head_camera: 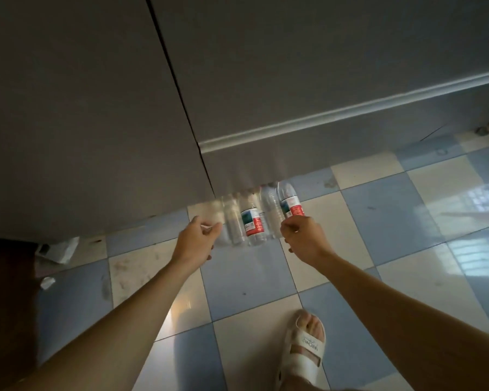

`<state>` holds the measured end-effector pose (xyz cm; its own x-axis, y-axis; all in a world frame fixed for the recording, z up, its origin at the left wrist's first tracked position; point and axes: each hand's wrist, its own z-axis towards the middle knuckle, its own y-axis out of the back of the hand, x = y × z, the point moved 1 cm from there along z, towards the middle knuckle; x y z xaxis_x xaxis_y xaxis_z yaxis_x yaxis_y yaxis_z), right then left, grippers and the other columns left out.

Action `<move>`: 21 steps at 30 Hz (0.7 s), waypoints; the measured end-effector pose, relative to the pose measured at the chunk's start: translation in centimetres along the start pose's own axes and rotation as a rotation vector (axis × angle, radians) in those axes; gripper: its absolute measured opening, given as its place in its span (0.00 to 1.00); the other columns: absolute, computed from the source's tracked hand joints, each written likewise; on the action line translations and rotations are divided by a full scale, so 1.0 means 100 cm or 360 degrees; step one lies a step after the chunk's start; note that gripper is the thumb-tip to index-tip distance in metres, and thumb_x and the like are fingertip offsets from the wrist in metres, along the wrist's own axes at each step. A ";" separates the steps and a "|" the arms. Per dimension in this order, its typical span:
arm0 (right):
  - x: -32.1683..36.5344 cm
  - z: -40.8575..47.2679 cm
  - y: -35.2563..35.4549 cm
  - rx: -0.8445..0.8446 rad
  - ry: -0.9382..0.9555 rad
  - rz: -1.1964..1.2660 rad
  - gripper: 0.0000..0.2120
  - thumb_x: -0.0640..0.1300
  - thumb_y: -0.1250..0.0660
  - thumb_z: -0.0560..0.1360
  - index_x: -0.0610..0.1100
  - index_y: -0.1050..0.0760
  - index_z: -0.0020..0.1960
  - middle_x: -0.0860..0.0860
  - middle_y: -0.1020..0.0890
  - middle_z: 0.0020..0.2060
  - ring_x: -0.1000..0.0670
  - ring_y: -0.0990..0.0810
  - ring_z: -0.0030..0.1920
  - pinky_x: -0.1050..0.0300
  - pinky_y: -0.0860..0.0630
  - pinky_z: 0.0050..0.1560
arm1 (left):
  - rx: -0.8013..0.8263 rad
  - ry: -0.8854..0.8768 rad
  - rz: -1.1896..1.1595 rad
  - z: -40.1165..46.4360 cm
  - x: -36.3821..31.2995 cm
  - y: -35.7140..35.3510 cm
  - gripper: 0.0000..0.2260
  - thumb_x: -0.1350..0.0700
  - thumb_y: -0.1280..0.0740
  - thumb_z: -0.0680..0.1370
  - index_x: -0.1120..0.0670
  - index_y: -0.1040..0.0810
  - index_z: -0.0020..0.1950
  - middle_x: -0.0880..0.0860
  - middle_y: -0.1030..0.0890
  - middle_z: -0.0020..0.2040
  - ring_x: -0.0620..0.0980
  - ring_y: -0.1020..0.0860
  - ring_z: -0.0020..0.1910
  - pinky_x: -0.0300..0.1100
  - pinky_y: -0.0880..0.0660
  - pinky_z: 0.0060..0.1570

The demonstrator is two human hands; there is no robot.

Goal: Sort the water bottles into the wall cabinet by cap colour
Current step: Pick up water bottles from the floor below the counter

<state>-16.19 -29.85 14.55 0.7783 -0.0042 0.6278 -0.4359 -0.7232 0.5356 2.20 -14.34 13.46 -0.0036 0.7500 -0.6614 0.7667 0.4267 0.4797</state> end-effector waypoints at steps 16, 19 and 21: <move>-0.122 0.188 -0.159 -0.0108 0.0094 -0.0242 0.20 0.41 0.35 0.81 0.46 0.27 0.72 0.43 0.21 0.66 0.41 0.21 0.62 0.46 0.22 0.62 | 0.0028 -0.0031 -0.0021 0.194 0.145 -0.162 0.37 0.48 0.27 0.77 0.49 0.43 0.80 0.58 0.25 0.70 0.58 0.24 0.64 0.46 0.24 0.53; -0.128 0.194 -0.173 -0.0116 0.0051 -0.0243 0.28 0.39 0.32 0.79 0.49 0.34 0.77 0.43 0.21 0.65 0.41 0.21 0.62 0.43 0.22 0.63 | 0.0030 -0.0042 -0.0105 0.203 0.152 -0.172 0.40 0.50 0.26 0.76 0.48 0.46 0.81 0.58 0.26 0.71 0.58 0.25 0.66 0.51 0.23 0.59; -0.128 0.196 -0.180 -0.0141 0.0028 -0.0254 0.31 0.38 0.30 0.77 0.51 0.35 0.77 0.44 0.21 0.64 0.41 0.20 0.61 0.42 0.22 0.63 | 0.0056 -0.0011 -0.0167 0.206 0.157 -0.169 0.41 0.51 0.25 0.76 0.46 0.47 0.82 0.57 0.27 0.73 0.58 0.26 0.68 0.50 0.24 0.60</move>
<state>-9.47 -30.32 -14.17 0.8333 0.1184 0.5400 -0.3461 -0.6499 0.6766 2.37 -20.20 -16.95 -0.0806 0.6985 -0.7110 0.7843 0.4847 0.3873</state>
